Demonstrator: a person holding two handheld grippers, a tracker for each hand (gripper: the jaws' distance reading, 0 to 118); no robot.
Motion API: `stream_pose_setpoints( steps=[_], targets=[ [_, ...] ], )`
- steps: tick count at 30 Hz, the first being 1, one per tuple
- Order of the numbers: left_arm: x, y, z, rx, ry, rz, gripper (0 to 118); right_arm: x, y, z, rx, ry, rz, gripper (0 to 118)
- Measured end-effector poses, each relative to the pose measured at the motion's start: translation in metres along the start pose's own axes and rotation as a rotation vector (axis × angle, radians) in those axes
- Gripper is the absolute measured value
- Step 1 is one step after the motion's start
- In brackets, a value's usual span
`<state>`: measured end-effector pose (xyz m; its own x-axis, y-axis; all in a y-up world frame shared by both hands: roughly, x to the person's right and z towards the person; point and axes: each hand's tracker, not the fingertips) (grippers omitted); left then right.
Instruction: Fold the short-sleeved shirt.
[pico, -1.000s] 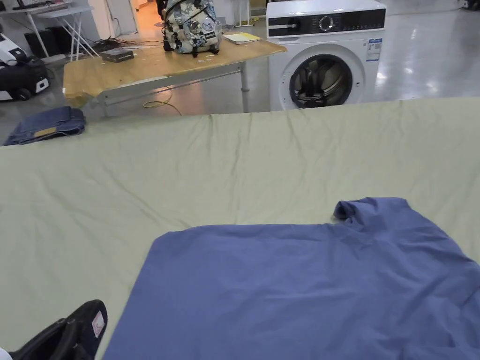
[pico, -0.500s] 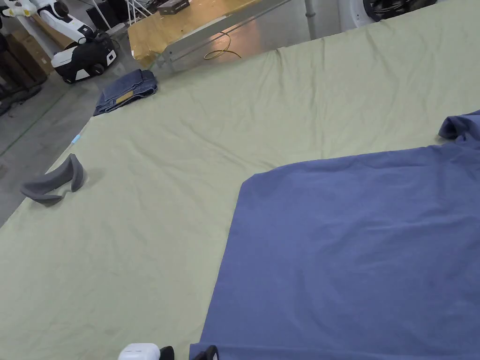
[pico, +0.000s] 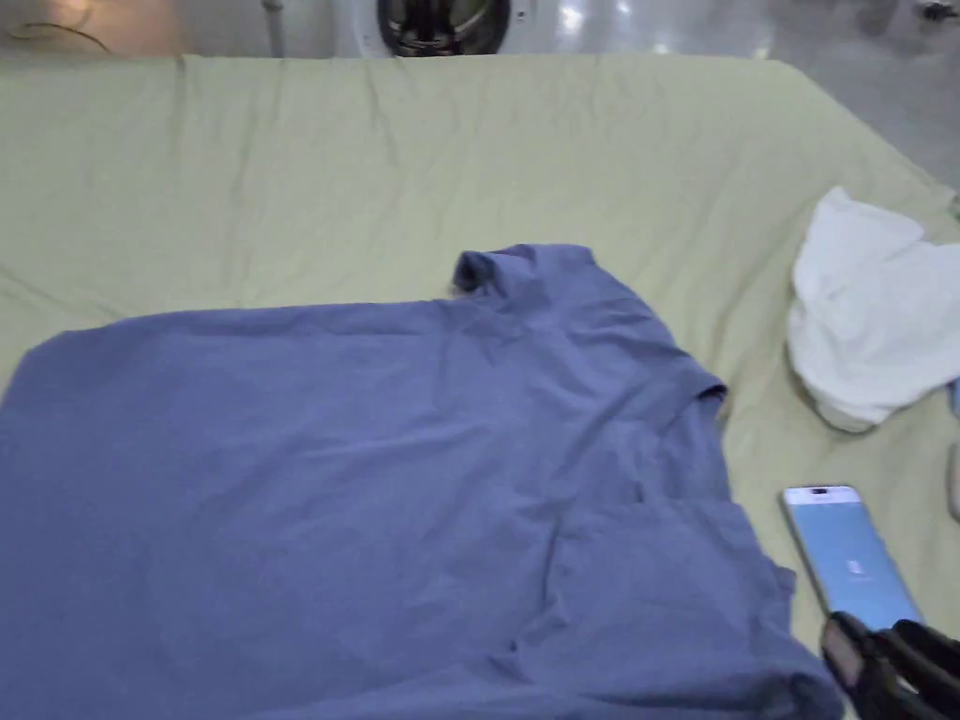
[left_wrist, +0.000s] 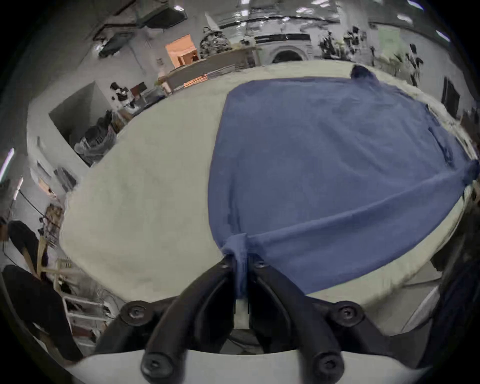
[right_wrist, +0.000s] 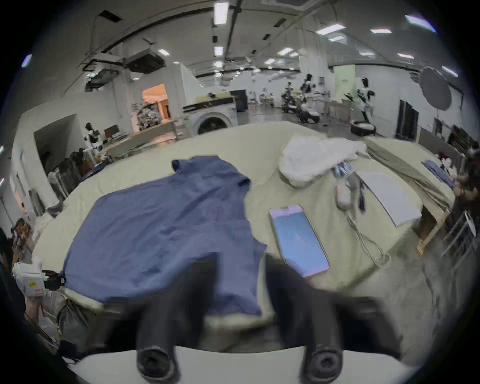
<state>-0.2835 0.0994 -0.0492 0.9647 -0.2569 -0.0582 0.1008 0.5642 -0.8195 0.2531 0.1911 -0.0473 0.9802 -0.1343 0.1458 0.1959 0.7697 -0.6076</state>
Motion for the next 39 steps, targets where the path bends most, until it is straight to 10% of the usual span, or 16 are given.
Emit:
stream_pose_setpoints(
  steps=[9,15,20,24,34,39],
  targets=[
    [-0.012,0.006,0.015,-0.007,-0.061,0.102,2,0.033,-0.048,-0.040,-0.111,0.041,-0.060,73],
    [-0.013,0.005,0.021,0.007,-0.078,0.146,2,0.028,-0.060,-0.062,-0.138,0.081,-0.036,6],
    [-0.036,0.021,0.049,0.110,-0.159,0.284,2,0.025,-0.035,-0.045,-0.052,0.109,-0.037,5],
    [-0.067,0.081,0.057,0.249,-0.200,0.307,2,0.013,0.018,-0.057,0.027,0.113,0.117,5],
    [-0.075,0.209,-0.079,0.176,-0.302,0.286,2,-0.031,0.124,-0.216,-0.080,0.079,0.135,5],
    [-0.066,0.203,-0.087,0.176,-0.315,0.305,46,-0.031,0.122,-0.246,-0.112,0.014,0.216,52]
  ],
)
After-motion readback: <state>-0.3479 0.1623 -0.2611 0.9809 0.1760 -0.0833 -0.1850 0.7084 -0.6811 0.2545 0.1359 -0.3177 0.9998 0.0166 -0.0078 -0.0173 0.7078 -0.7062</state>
